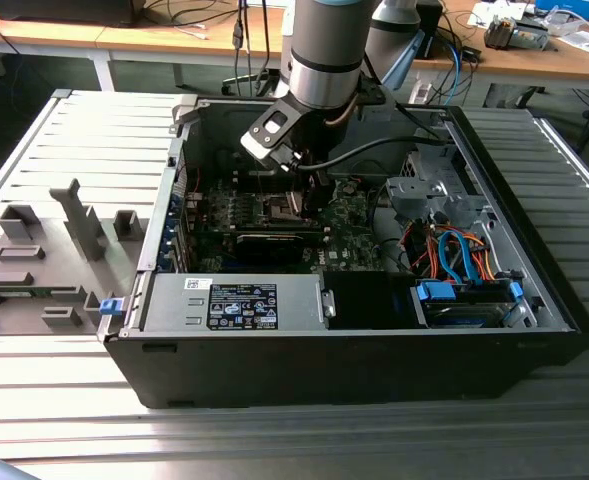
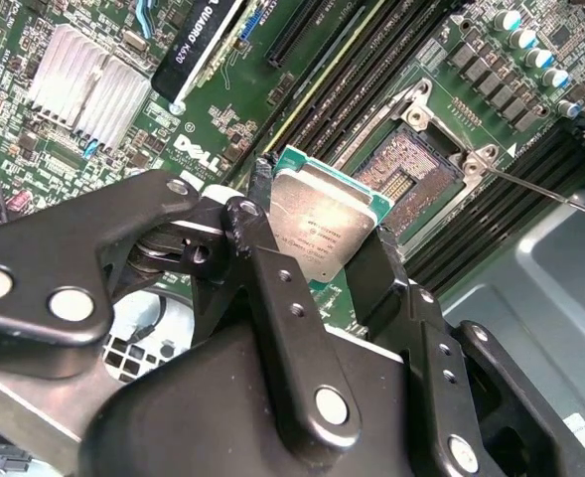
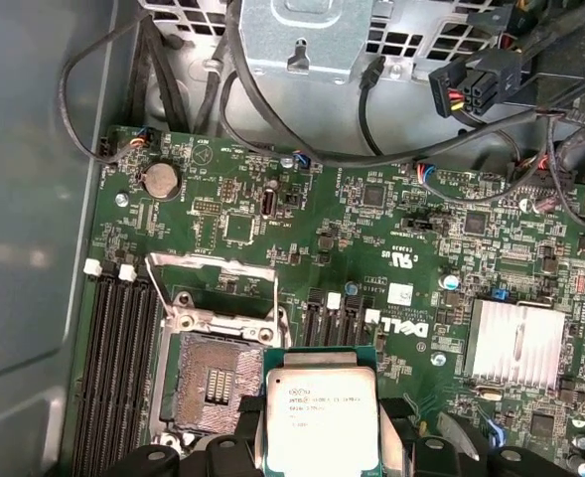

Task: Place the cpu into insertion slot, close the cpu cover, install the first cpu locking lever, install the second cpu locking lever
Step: 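Place the cpu into insertion slot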

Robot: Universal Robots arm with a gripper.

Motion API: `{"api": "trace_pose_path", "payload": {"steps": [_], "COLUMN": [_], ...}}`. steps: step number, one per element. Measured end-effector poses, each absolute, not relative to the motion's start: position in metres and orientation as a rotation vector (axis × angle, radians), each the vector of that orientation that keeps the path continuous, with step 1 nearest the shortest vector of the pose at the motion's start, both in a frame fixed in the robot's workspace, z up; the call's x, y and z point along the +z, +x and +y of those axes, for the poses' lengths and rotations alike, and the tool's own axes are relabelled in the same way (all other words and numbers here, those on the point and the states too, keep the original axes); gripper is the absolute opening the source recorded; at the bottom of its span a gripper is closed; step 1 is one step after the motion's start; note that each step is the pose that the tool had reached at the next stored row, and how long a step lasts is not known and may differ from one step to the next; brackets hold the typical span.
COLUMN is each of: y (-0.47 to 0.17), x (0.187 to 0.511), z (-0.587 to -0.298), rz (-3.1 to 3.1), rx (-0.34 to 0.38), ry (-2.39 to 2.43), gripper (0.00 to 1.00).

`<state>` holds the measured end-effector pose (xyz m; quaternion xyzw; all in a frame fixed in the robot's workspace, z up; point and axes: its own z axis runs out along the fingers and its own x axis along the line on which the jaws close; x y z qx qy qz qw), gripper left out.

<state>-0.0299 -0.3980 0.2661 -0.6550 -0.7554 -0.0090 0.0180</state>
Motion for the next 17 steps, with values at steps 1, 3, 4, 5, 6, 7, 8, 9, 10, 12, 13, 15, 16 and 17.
{"api": "trace_pose_path", "payload": {"steps": [1,3,4,5,6,7,8,9,10,12,13,15,16,17], "y": [-0.0299,-0.0299,-0.0299,-0.0299,-0.0299,-0.0299,-0.0299,-0.0299,-0.0299,-0.0299,-0.0299,-0.0299,-0.0299,-0.0299], "x": [0.2661,0.2661,0.2661,0.2661,0.2661,0.2661,0.2661,0.2662,0.2661,0.2661,0.2661,0.2661,0.2661,0.2661], "z": [-0.398,-0.398,-0.398,-0.3981,-0.3981,-0.3981,-0.3981,-0.3981,-0.3981,-0.3981,-0.3982,-0.3982,-0.3982,-0.3982], "rz": [-2.343,-2.336,-2.333,-2.33,-2.328,-2.325,-2.323,-2.32,-2.318,-2.312,-2.308,-2.302,-2.3,-2.296], "rx": [-0.028,-0.028,-0.028,-0.028,-0.028,-0.028,-0.028,-0.028,-0.029,-0.029,-0.029,-0.029,-0.029,-0.029], "ry": [-2.038,-2.046,-2.05,-2.054,-2.056,-2.059,-2.061,-2.064,-2.067,-2.074,-2.078,-2.085,-2.087,-2.092], "gripper": [0.54,0.54,0.54,0.54,0.54,0.54,0.54,0.54,0.54,0.54,0.54,0.54,0.54,0.54]}}
